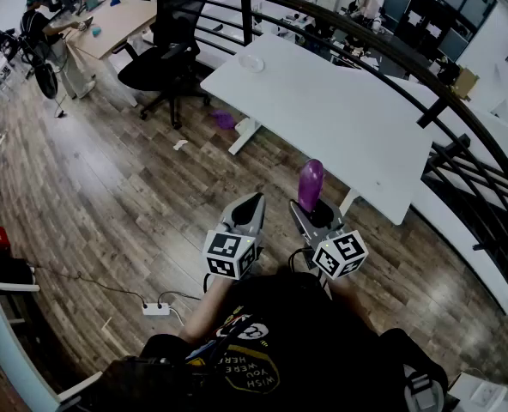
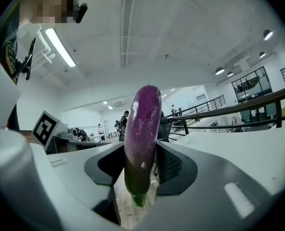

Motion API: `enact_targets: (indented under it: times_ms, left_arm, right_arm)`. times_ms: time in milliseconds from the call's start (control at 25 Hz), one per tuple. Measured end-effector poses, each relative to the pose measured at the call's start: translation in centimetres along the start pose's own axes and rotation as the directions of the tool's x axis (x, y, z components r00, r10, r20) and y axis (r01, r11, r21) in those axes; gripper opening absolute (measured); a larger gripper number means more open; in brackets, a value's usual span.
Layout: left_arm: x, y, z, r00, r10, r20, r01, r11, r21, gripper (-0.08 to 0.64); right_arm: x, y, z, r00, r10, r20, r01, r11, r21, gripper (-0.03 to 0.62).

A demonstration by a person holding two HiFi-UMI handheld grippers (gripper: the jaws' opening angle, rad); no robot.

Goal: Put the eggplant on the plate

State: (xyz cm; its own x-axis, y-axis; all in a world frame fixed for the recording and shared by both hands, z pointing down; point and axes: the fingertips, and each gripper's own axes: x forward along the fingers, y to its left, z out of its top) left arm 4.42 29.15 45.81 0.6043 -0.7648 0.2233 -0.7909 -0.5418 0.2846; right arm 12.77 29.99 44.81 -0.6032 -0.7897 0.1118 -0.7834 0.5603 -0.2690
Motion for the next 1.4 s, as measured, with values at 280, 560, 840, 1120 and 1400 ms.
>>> enact_targets:
  times_ms: [280,560,840,1120,1400]
  left_arm:
    - [-0.6,0.4,-0.7,1.0,-0.011,-0.003,0.011,1.0,0.013,0.005]
    - [-1.9,1.6,-0.9,1.0,0.008,-0.001,-0.008,1.0,-0.011,0.005]
    - [-3.9,4.3,-1.1,0.999,0.03,-0.01,-0.031,0.999,-0.032,0.005]
    - [-4.9,6.4,-1.2,0.999,-0.017,-0.03,0.016,0.998,-0.055,0.005]
    - [-3.0,7.5,-1.2,0.998,-0.046,-0.053,0.042,0.996,-0.075,0.005]
  right_arm:
    - [0.2,0.9,-0.3,1.0,0.007,-0.006,-0.007,1.0,-0.006,0.179]
    - [1.1,1.7,-1.4,0.999,0.008,-0.031,-0.008,1.0,0.001,0.18]
    - [3.2,3.8,-2.7,0.998,0.031,-0.06,-0.031,1.0,0.004,0.183]
    - [4.8,5.3,-2.5,0.998,-0.015,-0.06,0.014,1.0,-0.005,0.183]
    - [6.2,3.6,-3.0,0.995,-0.052,-0.085,0.054,0.998,0.026,0.183]
